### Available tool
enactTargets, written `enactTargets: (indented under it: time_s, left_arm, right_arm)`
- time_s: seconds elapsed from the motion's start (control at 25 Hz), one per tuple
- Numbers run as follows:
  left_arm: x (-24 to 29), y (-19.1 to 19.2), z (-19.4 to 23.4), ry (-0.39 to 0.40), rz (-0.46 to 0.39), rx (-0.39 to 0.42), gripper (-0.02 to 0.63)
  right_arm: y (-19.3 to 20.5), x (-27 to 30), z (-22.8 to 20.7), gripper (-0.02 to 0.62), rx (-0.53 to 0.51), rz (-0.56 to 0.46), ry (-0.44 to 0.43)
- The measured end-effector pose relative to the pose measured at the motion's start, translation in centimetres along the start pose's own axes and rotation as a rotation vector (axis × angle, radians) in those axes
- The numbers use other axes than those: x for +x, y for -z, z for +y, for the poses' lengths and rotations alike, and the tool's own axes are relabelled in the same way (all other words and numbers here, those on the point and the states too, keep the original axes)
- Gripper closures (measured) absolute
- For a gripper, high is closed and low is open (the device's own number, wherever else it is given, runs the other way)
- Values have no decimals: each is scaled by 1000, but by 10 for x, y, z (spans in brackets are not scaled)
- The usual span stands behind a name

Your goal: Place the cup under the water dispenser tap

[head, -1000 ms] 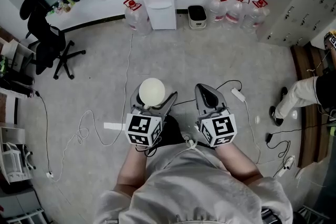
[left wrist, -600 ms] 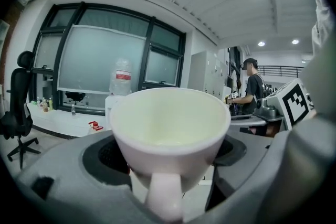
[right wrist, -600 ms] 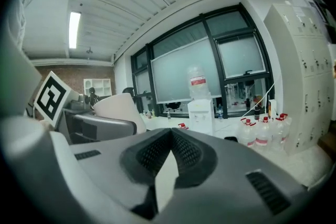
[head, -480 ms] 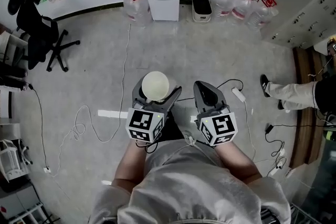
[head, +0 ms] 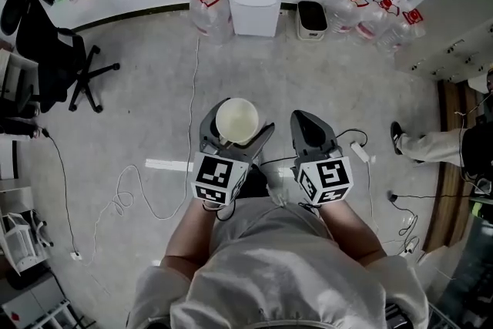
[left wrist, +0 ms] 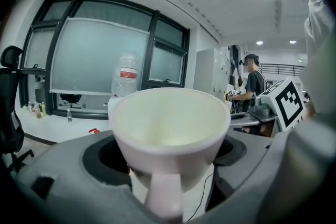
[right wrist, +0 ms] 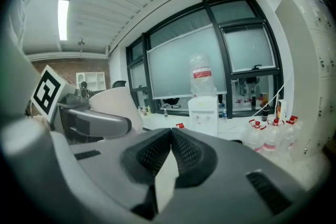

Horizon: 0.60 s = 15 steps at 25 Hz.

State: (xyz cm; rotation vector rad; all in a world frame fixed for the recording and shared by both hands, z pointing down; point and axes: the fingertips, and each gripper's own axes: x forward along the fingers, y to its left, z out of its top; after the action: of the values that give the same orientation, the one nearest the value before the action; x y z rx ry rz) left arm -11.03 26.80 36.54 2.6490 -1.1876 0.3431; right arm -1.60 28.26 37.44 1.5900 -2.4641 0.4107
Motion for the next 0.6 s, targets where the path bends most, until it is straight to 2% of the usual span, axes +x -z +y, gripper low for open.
enactTargets:
  time_s: [0.24,0.44,0.6]
  left_arm:
    - [17,-23,60,4,11,11,147]
    - [20,-25,98,-32,21,-38,147]
    - [33,-29,119,-37,32,-57,147]
  right_arm:
    - [-23,62,8,568,23,15,-6]
    - [-26,95,5,568,37,41,-8]
    - [-29,123,-14,568,95,63,13]
